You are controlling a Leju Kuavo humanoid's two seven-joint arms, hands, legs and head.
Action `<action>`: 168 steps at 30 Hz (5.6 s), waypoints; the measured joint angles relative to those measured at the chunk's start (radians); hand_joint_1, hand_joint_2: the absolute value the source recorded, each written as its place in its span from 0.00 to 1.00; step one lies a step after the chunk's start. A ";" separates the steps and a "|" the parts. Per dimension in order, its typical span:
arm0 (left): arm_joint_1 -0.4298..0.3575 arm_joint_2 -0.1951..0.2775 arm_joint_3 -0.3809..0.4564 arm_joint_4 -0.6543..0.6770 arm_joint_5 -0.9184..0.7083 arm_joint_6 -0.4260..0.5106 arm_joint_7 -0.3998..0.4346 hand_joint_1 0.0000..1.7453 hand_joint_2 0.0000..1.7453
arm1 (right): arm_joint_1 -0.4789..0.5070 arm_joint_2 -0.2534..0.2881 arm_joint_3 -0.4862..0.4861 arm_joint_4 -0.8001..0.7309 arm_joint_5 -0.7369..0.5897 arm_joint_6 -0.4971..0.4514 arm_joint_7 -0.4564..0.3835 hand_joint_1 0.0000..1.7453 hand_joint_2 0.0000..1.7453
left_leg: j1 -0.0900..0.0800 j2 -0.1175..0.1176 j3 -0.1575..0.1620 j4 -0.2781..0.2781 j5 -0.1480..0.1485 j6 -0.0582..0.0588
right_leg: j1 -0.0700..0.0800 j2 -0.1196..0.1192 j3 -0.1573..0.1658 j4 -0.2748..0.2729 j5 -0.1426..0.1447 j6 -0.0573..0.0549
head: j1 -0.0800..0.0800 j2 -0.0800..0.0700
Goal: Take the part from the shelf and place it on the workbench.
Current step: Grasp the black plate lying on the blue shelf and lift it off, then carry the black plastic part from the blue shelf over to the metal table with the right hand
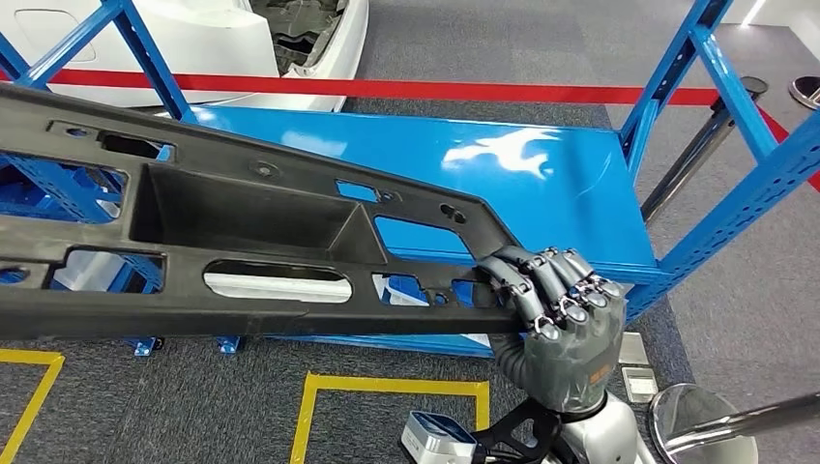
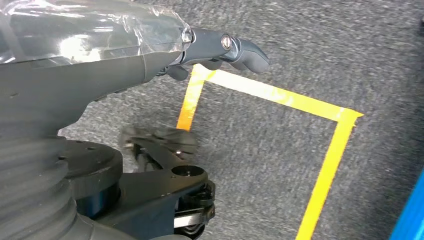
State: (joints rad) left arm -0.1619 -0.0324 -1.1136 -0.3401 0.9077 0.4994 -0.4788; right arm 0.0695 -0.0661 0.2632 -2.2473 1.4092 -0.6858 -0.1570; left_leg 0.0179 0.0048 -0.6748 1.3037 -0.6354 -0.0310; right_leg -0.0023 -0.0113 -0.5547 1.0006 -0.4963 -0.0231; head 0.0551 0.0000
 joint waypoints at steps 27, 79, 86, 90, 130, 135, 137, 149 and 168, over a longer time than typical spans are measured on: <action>-0.005 0.000 0.000 0.006 -0.006 0.000 0.002 0.00 1.00 | -0.013 -0.001 0.000 0.003 0.000 0.004 0.032 1.00 1.00 | 0.000 0.002 0.018 -0.172 0.091 0.001 | -0.005 0.000 0.077 -0.035 -0.031 0.009 | 0.007 0.000; 0.006 -0.001 0.002 0.009 0.006 0.011 -0.008 0.00 1.00 | -0.083 -0.180 0.146 0.036 0.000 -0.001 0.591 1.00 1.00 | -0.003 0.004 0.102 -0.265 0.119 0.056 | -0.011 0.005 -0.121 0.306 -0.138 0.065 | 0.014 0.000; 0.001 -0.001 0.002 0.009 -0.001 0.007 -0.013 0.00 1.00 | -0.085 -0.208 0.155 0.035 -0.002 -0.001 0.603 1.00 1.00 | -0.004 0.001 0.086 -0.269 0.149 0.022 | 0.002 0.016 0.073 -0.006 -0.058 0.037 | 0.018 0.000; 0.000 -0.001 0.002 0.009 -0.001 0.004 -0.013 0.00 1.00 | -0.083 -0.212 0.156 0.035 -0.002 -0.001 0.599 1.00 1.00 | -0.006 -0.003 0.046 -0.173 0.077 0.004 | -0.007 0.000 0.063 -0.027 -0.031 0.009 | 0.005 0.000; 0.005 0.001 0.003 0.015 0.010 0.003 -0.013 0.00 1.00 | -0.076 -0.220 0.167 0.059 0.000 -0.002 0.605 1.00 1.00 | -0.016 0.051 0.105 -0.267 0.123 0.018 | 0.003 -0.084 0.019 0.023 -0.038 0.021 | -0.005 0.000; 0.009 0.001 0.005 0.015 0.015 0.003 -0.014 0.00 1.00 | -0.081 -0.223 0.168 0.061 0.000 -0.002 0.604 1.00 1.00 | -0.010 0.012 0.098 -0.282 0.138 0.047 | -0.004 -0.047 0.003 0.072 -0.085 0.043 | 0.002 0.000; 0.008 0.000 0.009 0.015 0.016 0.003 -0.014 0.00 1.00 | -0.082 -0.225 0.169 0.062 0.000 -0.002 0.604 1.00 1.00 | -0.007 -0.006 0.095 -0.283 0.142 0.053 | -0.008 -0.003 -0.049 0.192 -0.152 0.050 | 0.011 0.000; 0.012 0.000 0.019 0.015 0.023 0.006 -0.016 0.00 1.00 | -0.090 -0.230 0.175 0.073 0.000 -0.003 0.606 1.00 1.00 | -0.004 -0.113 0.060 -0.254 0.147 0.008 | -0.019 0.062 0.018 0.022 -0.039 0.028 | 0.011 0.000; 0.021 -0.001 0.025 0.015 0.023 0.013 -0.018 0.00 1.00 | -0.089 -0.235 0.183 0.074 0.000 -0.003 0.605 1.00 1.00 | -0.015 -0.006 0.095 -0.294 0.153 0.050 | -0.011 -0.001 -0.053 0.224 -0.174 0.046 | 0.004 0.000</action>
State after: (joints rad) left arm -0.1409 -0.0336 -1.0891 -0.3253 0.9306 0.5128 -0.4965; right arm -0.0198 -0.3008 0.4462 -2.1732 1.4092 -0.6886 0.4479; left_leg 0.0028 -0.0008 -0.5802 1.0100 -0.4823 0.0194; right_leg -0.0130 -0.0123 -0.6078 1.2243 -0.6705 0.0232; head 0.0588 0.0000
